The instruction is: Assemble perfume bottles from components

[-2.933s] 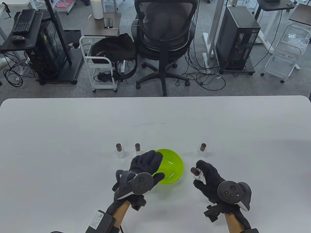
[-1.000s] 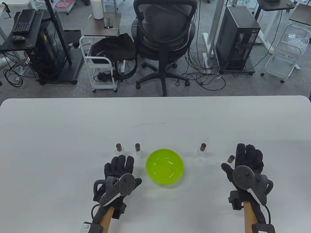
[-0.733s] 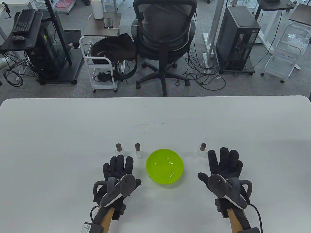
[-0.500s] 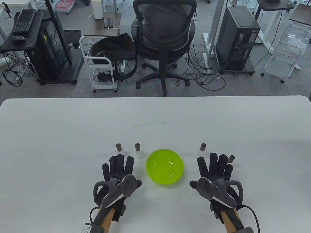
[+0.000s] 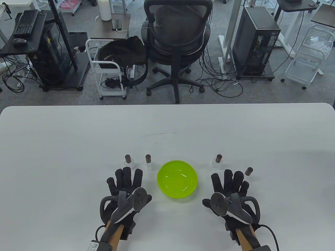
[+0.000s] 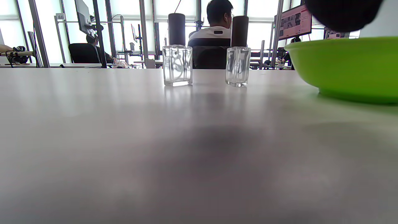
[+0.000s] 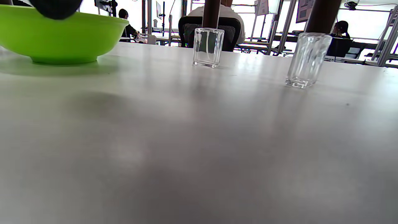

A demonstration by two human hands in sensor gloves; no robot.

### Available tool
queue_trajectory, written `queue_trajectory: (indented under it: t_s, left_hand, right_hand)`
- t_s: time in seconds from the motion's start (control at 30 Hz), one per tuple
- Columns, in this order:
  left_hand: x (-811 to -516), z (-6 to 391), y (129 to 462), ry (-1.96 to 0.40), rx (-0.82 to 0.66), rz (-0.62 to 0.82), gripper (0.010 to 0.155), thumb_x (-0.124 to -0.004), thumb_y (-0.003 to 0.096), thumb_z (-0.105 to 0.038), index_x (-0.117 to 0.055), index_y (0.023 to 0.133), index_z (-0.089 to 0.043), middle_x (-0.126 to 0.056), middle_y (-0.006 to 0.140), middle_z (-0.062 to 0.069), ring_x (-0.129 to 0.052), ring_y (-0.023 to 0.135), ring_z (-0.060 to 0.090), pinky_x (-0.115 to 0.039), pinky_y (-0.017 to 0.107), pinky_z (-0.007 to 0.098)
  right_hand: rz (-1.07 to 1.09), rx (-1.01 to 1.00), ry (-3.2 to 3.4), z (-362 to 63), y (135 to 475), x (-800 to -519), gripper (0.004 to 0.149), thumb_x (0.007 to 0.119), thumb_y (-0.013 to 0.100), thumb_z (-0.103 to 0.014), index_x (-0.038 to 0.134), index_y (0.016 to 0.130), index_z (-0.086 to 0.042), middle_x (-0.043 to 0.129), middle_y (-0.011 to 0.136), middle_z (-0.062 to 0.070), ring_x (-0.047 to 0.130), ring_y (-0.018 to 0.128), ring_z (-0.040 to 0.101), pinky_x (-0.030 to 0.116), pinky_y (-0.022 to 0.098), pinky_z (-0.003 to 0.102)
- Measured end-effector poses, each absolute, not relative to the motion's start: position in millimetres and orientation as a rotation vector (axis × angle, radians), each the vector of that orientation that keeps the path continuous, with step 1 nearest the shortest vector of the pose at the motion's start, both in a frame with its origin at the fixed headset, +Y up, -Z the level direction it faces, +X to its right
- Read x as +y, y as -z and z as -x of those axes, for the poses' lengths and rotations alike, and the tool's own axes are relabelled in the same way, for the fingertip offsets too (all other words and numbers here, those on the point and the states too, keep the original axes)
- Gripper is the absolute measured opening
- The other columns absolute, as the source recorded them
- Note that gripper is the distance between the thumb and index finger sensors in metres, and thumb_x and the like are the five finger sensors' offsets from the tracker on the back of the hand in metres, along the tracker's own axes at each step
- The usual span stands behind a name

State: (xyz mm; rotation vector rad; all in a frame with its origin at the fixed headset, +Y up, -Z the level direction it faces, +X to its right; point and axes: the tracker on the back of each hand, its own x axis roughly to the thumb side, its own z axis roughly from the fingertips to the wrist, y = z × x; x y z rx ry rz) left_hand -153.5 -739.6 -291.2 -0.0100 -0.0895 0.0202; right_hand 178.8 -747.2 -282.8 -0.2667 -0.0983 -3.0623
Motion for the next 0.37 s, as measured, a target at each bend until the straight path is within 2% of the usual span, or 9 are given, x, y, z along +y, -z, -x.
queue_trajectory:
  t_s: [0.37]
  left_hand:
    - [-739.9, 155.0, 291.4, -0.024, -0.084, 0.001, 0.1, -0.06, 0.0439, -0.074, -0.015, 0.119, -0.027, -0.017, 0.125, 0.023, -0.024, 0.115, 0.054, -0.024, 0.081, 0.073]
  right_hand:
    - [0.271, -0.095, 3.074, -182.6, 279.8, -747.8, 0.095, 0.055, 0.054, -0.071, 0.015, 0.119, -0.013, 0.007, 0.116, 0.041, 0.01, 0.098, 0.076, 0.029, 0.067, 0.084]
